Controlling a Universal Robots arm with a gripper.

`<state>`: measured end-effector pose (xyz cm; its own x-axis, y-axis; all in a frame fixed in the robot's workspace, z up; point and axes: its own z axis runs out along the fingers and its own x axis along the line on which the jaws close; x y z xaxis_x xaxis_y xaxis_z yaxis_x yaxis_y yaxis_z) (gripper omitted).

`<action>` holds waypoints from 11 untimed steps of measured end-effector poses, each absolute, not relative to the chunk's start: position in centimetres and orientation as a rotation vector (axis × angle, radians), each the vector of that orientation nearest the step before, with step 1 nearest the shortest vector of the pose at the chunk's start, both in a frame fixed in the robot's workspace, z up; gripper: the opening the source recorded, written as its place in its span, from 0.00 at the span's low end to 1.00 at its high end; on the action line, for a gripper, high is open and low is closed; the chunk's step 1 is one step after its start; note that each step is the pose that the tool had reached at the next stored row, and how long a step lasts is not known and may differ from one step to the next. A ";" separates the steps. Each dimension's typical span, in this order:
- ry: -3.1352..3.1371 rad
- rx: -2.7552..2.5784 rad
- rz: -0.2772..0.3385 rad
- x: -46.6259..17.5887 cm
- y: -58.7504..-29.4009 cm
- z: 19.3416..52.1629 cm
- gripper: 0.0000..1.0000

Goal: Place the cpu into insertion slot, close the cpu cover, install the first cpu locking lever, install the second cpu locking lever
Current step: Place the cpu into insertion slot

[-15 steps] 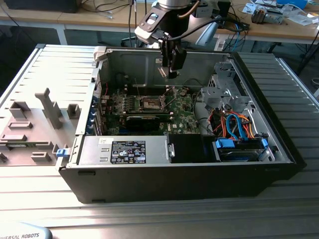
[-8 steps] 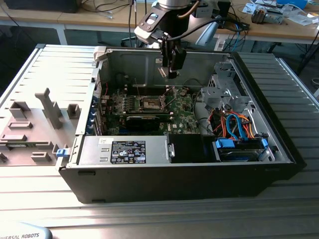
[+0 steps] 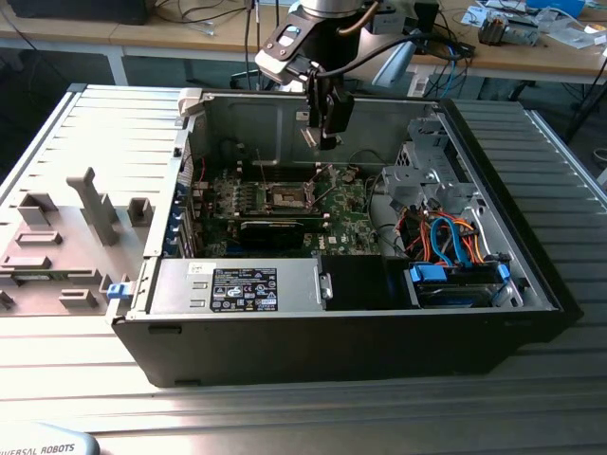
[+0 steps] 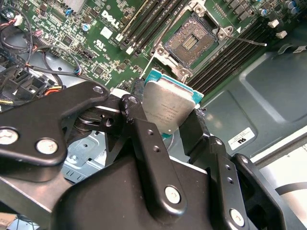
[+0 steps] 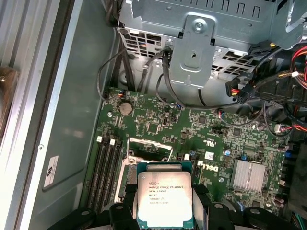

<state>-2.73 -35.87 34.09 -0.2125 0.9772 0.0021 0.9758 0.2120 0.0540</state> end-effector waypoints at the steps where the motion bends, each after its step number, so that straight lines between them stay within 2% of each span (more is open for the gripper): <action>1: 2.420 1.952 0.067 -2.7 -35.9 34.1 0.54; 11: 2.411 1.961 0.067 -2.7 -35.9 34.1 0.54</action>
